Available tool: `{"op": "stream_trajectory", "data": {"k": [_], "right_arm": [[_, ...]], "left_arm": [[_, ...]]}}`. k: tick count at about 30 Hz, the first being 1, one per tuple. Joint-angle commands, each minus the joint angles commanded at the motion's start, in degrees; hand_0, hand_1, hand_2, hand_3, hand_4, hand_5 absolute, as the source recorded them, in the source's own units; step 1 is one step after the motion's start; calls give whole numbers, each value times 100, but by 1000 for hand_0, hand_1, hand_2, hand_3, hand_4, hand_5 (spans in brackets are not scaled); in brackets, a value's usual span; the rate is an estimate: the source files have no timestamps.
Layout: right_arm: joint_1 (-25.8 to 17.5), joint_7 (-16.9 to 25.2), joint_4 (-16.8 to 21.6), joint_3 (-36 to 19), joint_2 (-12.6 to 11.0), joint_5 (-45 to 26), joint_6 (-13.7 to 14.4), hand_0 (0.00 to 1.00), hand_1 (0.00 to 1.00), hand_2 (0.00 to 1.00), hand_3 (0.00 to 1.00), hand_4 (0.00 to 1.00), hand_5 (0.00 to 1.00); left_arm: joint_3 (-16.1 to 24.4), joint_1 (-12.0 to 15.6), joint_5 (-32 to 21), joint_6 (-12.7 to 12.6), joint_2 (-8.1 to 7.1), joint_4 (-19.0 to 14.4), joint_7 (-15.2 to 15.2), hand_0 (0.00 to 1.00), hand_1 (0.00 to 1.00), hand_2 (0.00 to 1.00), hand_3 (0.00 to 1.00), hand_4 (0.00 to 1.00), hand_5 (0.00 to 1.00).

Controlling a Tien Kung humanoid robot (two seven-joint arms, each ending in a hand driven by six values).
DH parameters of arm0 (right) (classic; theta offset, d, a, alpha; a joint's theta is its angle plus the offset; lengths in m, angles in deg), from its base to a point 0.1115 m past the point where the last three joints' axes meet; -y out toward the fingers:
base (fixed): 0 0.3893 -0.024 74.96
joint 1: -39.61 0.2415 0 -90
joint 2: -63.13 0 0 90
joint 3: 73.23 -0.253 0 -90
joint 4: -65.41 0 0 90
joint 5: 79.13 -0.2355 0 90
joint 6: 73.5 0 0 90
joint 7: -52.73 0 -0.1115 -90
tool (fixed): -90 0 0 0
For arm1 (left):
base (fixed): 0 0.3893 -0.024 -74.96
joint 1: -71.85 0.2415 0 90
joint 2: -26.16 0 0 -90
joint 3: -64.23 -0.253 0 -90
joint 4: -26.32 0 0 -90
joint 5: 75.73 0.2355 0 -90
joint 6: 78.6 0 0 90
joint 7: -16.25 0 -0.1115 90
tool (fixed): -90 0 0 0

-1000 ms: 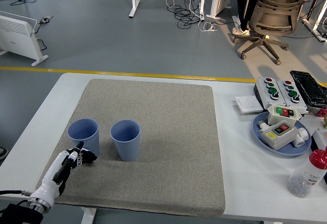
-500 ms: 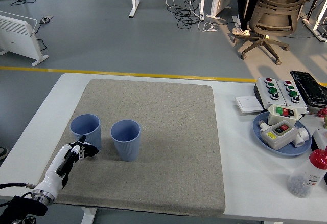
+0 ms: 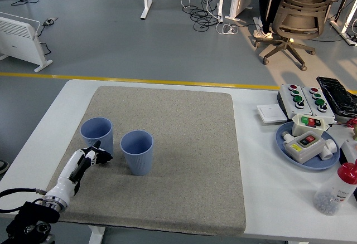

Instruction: Push cup pick cup insert cup

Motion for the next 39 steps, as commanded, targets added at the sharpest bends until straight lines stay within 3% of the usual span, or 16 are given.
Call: {"op": "stream_trajectory", "data": {"k": [24,39], "right_arm": [[85,-8,4,23,37,-12,-2,668,614,626,579,138,475],[124,-70,15,-77,66,183,-16,668,614,626,579,136,478]], "left_arm": [[-570,-1055,-566,-74,-75,1041,229,642,589,509,446,621,998],[-886,-1429,-826,-92,-101,1483,322,638,583,505,441,607,998]]}}
